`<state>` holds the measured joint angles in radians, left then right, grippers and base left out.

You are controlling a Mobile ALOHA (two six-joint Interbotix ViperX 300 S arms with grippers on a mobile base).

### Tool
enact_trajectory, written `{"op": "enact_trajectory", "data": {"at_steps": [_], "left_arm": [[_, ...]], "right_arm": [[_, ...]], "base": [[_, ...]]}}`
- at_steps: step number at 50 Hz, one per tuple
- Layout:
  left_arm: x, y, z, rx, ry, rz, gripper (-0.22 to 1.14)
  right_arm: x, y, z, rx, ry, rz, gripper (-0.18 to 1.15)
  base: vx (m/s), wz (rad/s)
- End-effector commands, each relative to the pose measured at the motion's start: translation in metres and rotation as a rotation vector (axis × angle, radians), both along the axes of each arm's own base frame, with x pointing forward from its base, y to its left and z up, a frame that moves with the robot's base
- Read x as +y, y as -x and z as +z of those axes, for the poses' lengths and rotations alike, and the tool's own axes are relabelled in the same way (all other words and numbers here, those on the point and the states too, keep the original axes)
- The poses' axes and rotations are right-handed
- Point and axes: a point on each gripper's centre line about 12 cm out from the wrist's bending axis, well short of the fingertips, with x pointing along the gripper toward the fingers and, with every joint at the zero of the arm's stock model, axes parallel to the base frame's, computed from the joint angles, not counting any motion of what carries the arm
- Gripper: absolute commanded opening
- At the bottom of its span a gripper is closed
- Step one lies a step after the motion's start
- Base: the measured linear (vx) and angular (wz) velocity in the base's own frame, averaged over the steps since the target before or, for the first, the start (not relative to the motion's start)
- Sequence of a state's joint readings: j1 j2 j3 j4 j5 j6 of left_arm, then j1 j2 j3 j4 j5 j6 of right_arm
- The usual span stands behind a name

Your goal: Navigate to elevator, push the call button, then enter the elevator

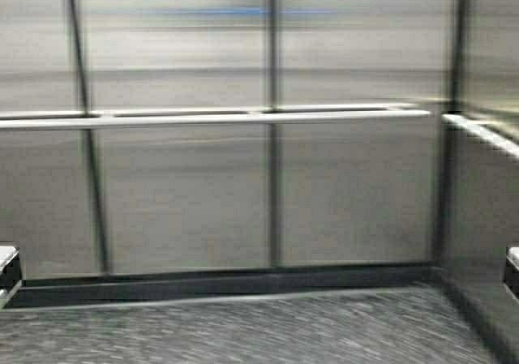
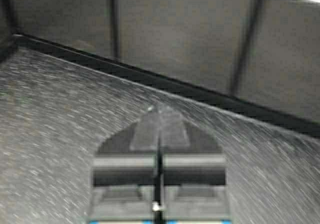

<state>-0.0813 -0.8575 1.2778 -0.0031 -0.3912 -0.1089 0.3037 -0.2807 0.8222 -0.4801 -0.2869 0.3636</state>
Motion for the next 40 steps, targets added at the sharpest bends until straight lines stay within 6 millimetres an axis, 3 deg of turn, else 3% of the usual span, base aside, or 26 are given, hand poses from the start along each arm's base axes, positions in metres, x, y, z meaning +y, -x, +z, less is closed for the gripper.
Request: {"op": "enact_trajectory", "data": {"at_steps": [1, 10, 26, 40], "left_arm": [[-0.001, -0.011, 0.007, -0.016, -0.01, -0.002, 0.03], [-0.002, -0.021, 0.002, 0.016, 0.005, -0.003, 0.03], [-0.002, -0.017, 0.009, -0.018, 0.023, -0.004, 0.03], [-0.002, -0.017, 0.012, -0.026, 0.025, -0.004, 0.03]], "right_arm": [[0.004, -0.001, 0.012, -0.037, -0.017, 0.01, 0.05], [0.002, 0.005, 0.001, -0.009, -0.008, 0.01, 0.05], [0.003, 0.006, -0.002, 0.0, -0.002, 0.015, 0.05], [-0.001, 0.012, -0.017, 0.05, 0.029, 0.006, 0.05]], "base": [[0.33, 0.56], [0.33, 0.69], [0.32, 0.6], [0.27, 0.56]]}}
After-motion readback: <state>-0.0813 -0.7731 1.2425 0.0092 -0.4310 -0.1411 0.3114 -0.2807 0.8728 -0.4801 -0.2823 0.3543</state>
